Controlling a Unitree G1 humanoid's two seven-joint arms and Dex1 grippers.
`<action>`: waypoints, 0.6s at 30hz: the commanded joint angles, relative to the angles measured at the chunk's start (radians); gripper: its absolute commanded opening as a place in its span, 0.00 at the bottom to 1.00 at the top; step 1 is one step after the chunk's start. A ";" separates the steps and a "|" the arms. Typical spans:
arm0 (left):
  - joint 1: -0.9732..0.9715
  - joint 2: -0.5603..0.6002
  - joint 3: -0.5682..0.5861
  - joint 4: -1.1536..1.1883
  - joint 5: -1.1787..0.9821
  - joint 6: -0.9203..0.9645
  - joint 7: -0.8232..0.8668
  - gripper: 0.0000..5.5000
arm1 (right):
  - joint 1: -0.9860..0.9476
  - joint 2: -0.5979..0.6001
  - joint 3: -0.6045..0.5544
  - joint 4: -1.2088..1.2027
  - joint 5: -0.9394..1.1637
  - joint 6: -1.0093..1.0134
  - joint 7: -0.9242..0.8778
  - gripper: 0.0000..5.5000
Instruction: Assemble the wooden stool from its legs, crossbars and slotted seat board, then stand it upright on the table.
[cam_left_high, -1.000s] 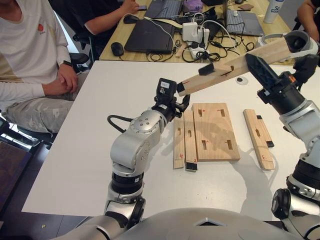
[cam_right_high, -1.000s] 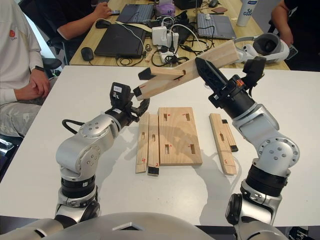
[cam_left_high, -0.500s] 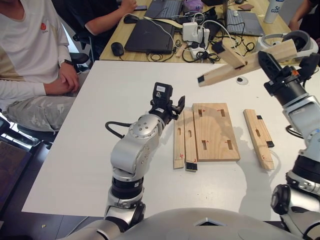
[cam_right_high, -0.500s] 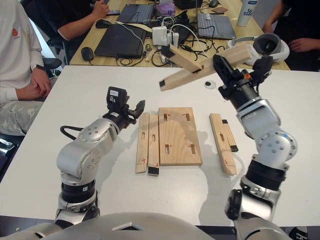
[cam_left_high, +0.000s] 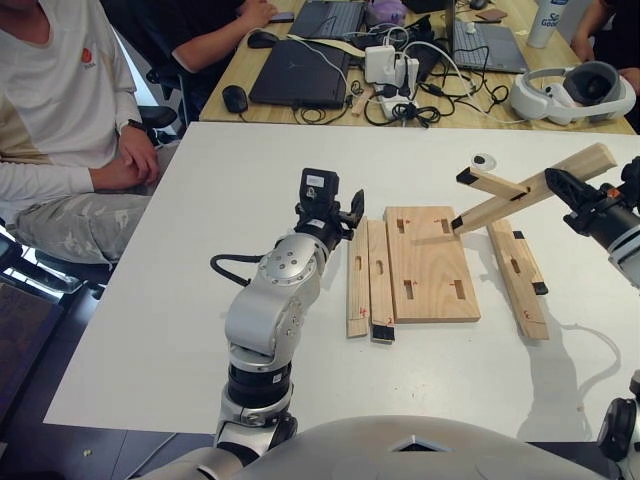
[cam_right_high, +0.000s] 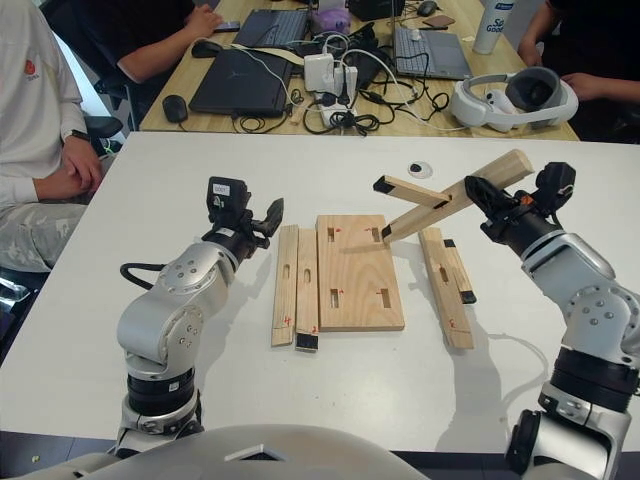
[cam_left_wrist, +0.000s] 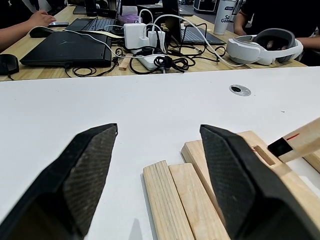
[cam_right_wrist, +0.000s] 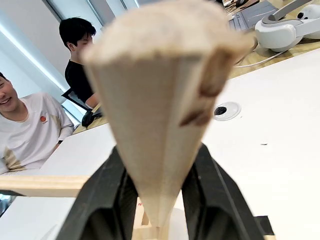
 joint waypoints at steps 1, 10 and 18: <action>-0.014 -0.003 -0.013 0.012 0.008 0.001 -0.003 0.56 | -0.002 0.087 0.025 0.013 -0.046 -0.034 -0.037 0.18; -0.014 0.002 -0.012 0.006 0.019 0.002 -0.004 0.56 | -0.101 0.093 -0.006 0.030 -0.054 -0.059 -0.018 0.18; -0.015 -0.005 -0.021 0.025 0.027 -0.013 -0.007 0.56 | -0.030 0.051 0.066 -0.054 -0.096 0.002 0.098 0.18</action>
